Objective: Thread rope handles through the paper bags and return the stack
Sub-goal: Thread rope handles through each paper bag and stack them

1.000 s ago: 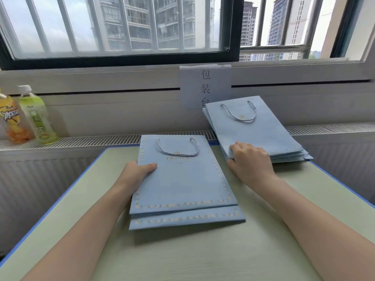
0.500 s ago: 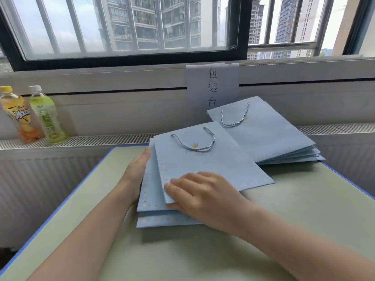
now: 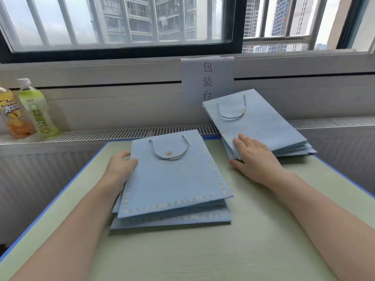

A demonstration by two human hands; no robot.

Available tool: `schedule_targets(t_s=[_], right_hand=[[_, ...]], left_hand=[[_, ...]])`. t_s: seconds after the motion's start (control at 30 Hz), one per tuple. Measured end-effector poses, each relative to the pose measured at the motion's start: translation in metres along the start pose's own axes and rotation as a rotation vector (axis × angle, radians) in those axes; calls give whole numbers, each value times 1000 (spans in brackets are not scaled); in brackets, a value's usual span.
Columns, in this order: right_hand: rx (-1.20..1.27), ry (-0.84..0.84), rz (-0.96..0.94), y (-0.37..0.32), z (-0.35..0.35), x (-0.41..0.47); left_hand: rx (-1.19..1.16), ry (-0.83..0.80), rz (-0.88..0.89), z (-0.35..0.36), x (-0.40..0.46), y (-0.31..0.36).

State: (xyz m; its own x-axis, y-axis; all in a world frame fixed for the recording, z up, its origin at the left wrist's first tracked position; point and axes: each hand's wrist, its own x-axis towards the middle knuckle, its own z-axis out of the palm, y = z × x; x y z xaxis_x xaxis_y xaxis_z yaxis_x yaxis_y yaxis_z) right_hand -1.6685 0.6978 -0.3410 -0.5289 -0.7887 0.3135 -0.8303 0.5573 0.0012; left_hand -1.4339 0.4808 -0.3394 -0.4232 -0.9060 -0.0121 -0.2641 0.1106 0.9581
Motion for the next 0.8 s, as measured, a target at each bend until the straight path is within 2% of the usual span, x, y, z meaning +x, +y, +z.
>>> schedule_targets(t_s=[0.13, 0.3, 0.37, 0.47, 0.5, 0.53, 0.6, 0.67, 0.73, 0.8], right_hand=[[24, 49, -21, 4, -6, 3], [40, -9, -85, 17, -18, 2], [88, 199, -132, 13, -26, 0], [143, 670, -299, -15, -45, -10], [161, 761, -370, -30, -50, -15], [173, 781, -435, -46, -51, -21], [173, 727, -553, -82, -43, -30], [132, 586, -647, -113, -24, -38], [165, 377, -753, -134, -11, -48], [347, 186, -859, -139, -12, -54]], left_hand=[[81, 35, 53, 1, -2, -1], [76, 28, 103, -1, -6, 0], [71, 2, 105, -1, -5, 0], [3, -28, 125, 3, -4, 2], [-1, -34, 108, 5, -7, 5], [-6, -32, 90, 6, -6, 7], [-55, -64, -29, 5, -7, 13], [-135, -153, -139, 1, -13, 18], [-65, -256, -138, 1, -10, 15], [-12, -257, -59, 5, -13, 14]])
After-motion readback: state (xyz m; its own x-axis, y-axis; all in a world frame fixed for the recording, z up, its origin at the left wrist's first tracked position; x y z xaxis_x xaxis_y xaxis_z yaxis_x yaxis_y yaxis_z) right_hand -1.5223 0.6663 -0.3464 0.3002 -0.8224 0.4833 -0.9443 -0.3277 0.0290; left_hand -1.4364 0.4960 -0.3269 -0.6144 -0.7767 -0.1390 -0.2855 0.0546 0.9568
